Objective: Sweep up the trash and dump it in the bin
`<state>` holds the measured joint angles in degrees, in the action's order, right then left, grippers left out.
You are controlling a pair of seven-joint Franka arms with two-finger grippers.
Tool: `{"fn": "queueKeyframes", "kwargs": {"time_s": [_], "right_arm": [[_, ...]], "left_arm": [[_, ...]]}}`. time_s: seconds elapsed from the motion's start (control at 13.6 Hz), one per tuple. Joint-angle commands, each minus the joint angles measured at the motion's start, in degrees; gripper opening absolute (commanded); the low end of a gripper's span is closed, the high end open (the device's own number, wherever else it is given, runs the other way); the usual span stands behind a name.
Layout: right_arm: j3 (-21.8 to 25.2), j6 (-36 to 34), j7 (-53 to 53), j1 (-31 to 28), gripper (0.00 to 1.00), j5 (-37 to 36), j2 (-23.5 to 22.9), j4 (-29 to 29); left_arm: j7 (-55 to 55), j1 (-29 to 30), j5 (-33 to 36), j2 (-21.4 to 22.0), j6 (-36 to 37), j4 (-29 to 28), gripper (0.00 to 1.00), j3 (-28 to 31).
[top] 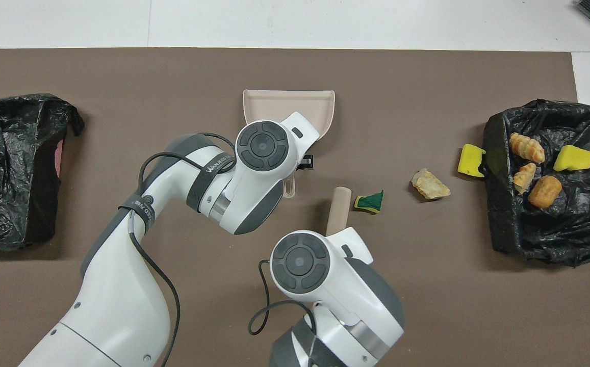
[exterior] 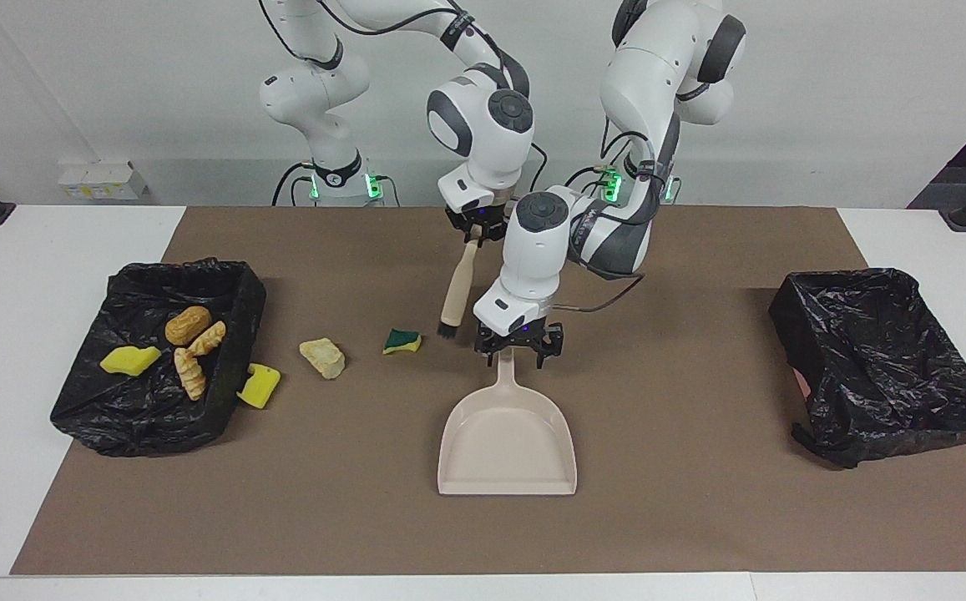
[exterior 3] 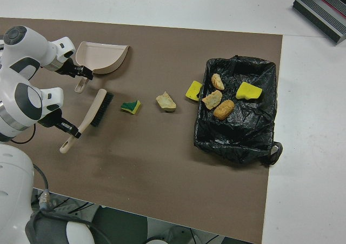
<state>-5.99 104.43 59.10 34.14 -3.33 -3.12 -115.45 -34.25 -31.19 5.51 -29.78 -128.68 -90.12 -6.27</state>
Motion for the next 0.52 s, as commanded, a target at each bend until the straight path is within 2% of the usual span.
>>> {"fn": "queueKeyframes", "kwargs": {"time_s": [0.0,0.15,0.29,0.44], "right_arm": [[-0.78,-0.89,-1.69,-5.38,0.0,-2.03,3.9,-3.02],[-0.78,-0.98,-8.53,-11.08,0.0,-2.73,4.26,-3.11],[-0.87,-0.72,-15.48,-16.27,0.0,-7.9,3.39,-3.11],[-0.87,-0.28,-21.98,-21.2,0.0,-11.68,2.51,-3.11]], "left_arm": [[-0.82,-0.28,1.78,-0.01,-0.69,0.29,0.0,0.82],[1.1,-0.01,2.92,-0.19,-0.61,1.25,0.0,0.9],[4.87,0.17,5.11,-0.19,-1.05,1.35,0.0,0.99],[13.2,1.21,6.44,1.03,-0.61,1.09,0.0,1.26]]}}
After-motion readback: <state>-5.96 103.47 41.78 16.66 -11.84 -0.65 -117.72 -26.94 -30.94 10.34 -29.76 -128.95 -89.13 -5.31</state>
